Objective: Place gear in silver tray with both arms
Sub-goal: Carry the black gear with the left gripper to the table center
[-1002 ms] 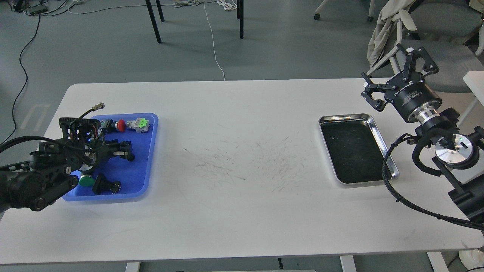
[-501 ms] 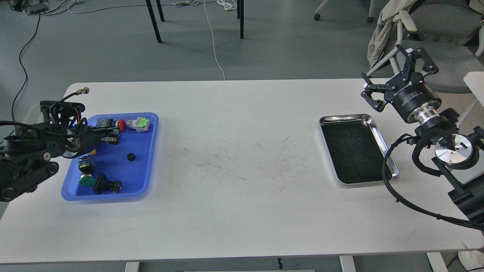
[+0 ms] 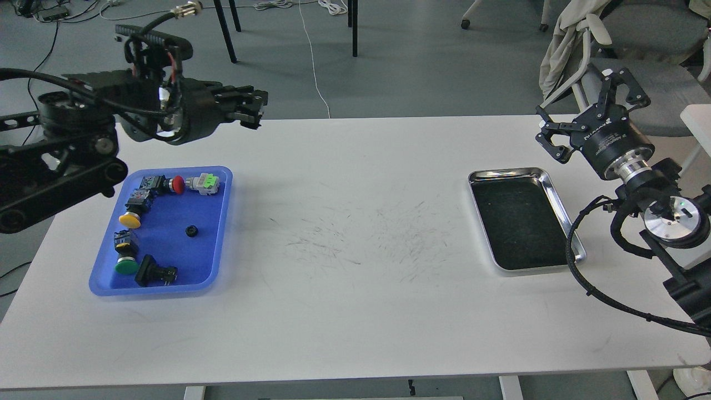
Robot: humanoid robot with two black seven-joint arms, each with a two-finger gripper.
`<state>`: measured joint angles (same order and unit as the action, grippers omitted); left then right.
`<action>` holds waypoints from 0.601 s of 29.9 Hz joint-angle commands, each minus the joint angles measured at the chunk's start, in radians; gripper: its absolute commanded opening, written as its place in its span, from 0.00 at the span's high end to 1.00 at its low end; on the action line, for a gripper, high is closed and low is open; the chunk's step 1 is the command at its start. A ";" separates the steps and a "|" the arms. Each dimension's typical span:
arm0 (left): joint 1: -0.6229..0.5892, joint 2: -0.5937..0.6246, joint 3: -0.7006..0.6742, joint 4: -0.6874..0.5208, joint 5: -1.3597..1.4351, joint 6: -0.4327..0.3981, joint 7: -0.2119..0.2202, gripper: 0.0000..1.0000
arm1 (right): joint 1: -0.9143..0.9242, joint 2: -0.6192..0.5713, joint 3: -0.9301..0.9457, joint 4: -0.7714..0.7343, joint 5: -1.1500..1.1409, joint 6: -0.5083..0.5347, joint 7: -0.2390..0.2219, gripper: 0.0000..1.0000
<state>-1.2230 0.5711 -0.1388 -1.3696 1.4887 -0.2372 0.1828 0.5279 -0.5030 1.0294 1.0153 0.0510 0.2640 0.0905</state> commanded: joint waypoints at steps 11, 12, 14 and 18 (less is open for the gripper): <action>0.092 -0.571 0.022 0.340 0.021 0.110 0.006 0.90 | 0.001 -0.026 0.037 -0.026 0.000 -0.002 0.011 0.01; 0.106 -0.571 0.022 0.354 0.027 0.114 0.006 0.90 | 0.001 -0.034 0.035 -0.026 -0.003 -0.003 0.003 0.01; 0.141 -0.571 0.022 0.377 0.060 0.118 0.003 0.90 | 0.001 -0.045 0.028 -0.024 -0.005 -0.006 0.000 0.01; 0.212 -0.571 0.019 0.388 0.102 0.116 0.009 0.90 | 0.001 -0.071 0.021 -0.023 -0.003 -0.003 0.000 0.01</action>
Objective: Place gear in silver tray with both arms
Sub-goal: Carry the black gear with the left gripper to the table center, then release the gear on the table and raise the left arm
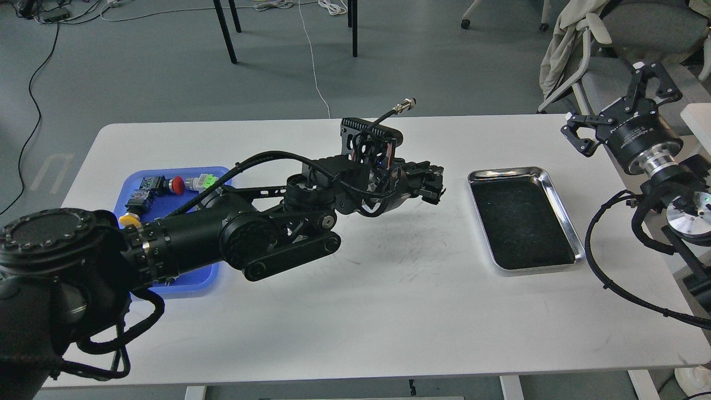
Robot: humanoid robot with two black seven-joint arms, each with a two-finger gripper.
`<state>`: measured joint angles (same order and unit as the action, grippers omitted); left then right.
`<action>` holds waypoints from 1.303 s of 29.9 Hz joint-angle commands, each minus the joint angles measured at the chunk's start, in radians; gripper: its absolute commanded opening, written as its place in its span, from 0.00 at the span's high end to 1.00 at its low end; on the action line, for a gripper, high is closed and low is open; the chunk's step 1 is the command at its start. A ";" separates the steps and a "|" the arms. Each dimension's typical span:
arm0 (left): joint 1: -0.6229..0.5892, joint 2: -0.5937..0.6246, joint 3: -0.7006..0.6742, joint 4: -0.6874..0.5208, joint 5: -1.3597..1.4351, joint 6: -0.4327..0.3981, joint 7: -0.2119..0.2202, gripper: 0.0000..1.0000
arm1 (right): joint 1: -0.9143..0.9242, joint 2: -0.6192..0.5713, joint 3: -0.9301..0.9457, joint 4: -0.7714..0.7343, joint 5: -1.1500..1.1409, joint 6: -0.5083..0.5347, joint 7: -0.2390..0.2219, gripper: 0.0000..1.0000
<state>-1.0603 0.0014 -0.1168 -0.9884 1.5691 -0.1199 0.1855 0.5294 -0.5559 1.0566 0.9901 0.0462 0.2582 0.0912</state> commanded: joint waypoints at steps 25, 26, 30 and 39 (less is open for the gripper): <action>0.267 -0.001 0.003 -0.033 0.055 0.002 -0.003 0.87 | -0.029 -0.013 -0.012 0.091 0.001 -0.013 0.001 0.01; 0.267 -0.001 0.003 -0.035 0.055 0.002 -0.003 0.87 | -0.029 -0.012 -0.012 0.091 0.001 -0.013 0.001 0.01; 0.267 -0.001 0.003 -0.036 0.054 0.005 -0.006 0.82 | -0.029 -0.007 -0.012 0.091 0.001 -0.013 0.001 0.01; 0.266 -0.001 0.003 -0.061 0.048 0.032 -0.008 0.67 | -0.038 -0.006 -0.012 0.091 0.001 -0.013 0.001 0.01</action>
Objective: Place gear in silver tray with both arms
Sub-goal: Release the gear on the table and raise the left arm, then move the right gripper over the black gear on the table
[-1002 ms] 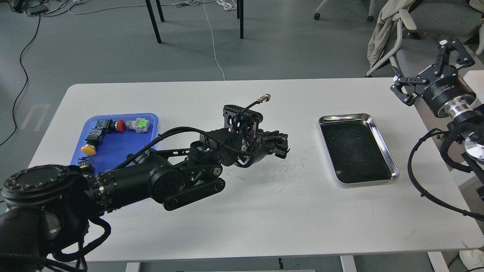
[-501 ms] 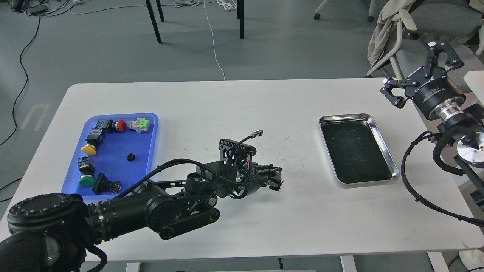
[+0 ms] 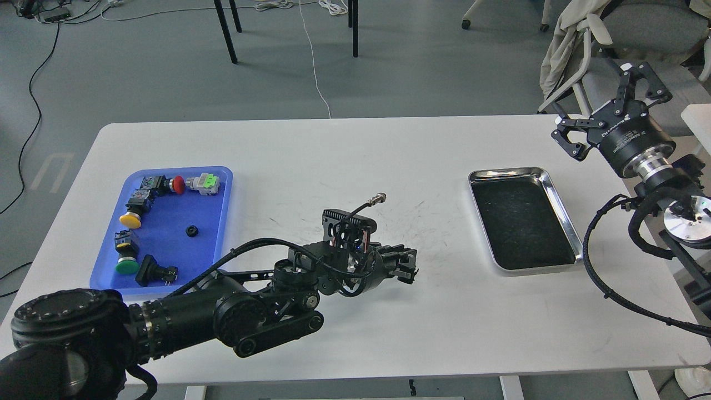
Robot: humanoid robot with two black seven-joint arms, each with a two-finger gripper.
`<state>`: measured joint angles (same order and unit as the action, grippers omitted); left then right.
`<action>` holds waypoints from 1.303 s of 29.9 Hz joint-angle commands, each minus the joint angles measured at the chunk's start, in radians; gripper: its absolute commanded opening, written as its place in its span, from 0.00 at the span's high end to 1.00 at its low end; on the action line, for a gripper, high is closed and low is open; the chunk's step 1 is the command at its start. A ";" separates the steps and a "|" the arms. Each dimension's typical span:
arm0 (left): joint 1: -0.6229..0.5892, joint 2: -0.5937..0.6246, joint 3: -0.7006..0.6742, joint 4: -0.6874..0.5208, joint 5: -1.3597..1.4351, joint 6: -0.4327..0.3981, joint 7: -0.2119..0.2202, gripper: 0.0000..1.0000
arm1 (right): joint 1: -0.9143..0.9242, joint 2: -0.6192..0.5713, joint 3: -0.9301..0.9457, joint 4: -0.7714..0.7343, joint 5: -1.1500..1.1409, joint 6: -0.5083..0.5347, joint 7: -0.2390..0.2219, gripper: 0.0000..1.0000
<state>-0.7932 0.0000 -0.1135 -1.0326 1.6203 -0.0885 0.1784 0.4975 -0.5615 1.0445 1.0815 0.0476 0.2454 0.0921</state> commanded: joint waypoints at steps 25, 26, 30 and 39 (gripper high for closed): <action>-0.031 0.000 -0.373 -0.023 -0.255 0.136 0.003 0.02 | 0.025 0.014 -0.038 0.021 -0.014 0.002 -0.002 0.01; -0.029 0.014 -0.400 -0.029 -0.278 0.141 0.001 0.02 | 0.039 0.012 -0.053 0.027 -0.014 0.002 -0.002 0.01; -0.018 0.193 -0.518 -0.049 -0.391 0.190 -0.003 0.02 | 0.082 0.008 -0.109 0.067 -0.020 -0.004 -0.002 0.01; 0.000 0.501 -0.612 -0.040 -0.940 0.193 -0.118 0.02 | 0.223 -0.003 -0.254 0.124 -0.140 -0.066 -0.021 0.01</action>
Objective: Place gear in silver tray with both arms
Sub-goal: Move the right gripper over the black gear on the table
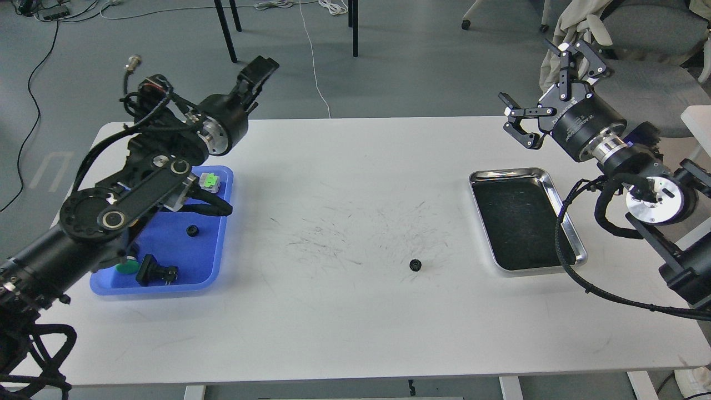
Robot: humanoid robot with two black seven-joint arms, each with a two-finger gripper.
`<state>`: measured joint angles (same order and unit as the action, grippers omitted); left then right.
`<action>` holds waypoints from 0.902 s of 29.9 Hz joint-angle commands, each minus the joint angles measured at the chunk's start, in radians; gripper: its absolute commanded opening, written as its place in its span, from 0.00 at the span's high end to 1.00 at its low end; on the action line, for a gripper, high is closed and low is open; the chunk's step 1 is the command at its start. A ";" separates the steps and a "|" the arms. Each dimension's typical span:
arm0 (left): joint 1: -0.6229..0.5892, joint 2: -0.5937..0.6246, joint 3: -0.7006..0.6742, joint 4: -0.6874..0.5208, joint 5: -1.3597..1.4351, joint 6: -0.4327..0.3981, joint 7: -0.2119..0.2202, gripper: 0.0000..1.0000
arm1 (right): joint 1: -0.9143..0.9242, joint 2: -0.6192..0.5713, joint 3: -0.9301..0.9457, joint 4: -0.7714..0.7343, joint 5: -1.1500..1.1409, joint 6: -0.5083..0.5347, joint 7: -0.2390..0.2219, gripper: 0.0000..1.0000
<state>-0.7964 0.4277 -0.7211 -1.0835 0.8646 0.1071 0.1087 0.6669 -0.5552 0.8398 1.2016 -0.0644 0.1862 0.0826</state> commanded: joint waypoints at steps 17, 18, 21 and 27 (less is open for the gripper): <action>0.114 0.157 -0.035 0.094 -0.791 -0.161 -0.190 0.03 | 0.968 -0.016 -1.235 0.142 -0.253 0.004 -0.136 0.01; 0.115 0.154 -0.044 0.094 -0.799 -0.164 -0.196 0.03 | 1.006 0.001 -1.293 0.157 -0.290 0.007 -0.142 0.01; 0.126 0.142 -0.046 0.096 -0.788 -0.155 -0.225 0.02 | 1.092 0.089 -1.445 0.193 -0.366 0.012 -0.193 0.01; 0.138 0.135 -0.037 0.112 -0.745 -0.155 -0.251 0.02 | 1.123 0.234 -1.574 0.196 -0.403 0.039 -0.248 0.01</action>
<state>-0.6651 0.5632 -0.7602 -0.9777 0.0958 -0.0480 -0.1369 1.7848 -0.3762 -0.6899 1.3981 -0.4477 0.2006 -0.1534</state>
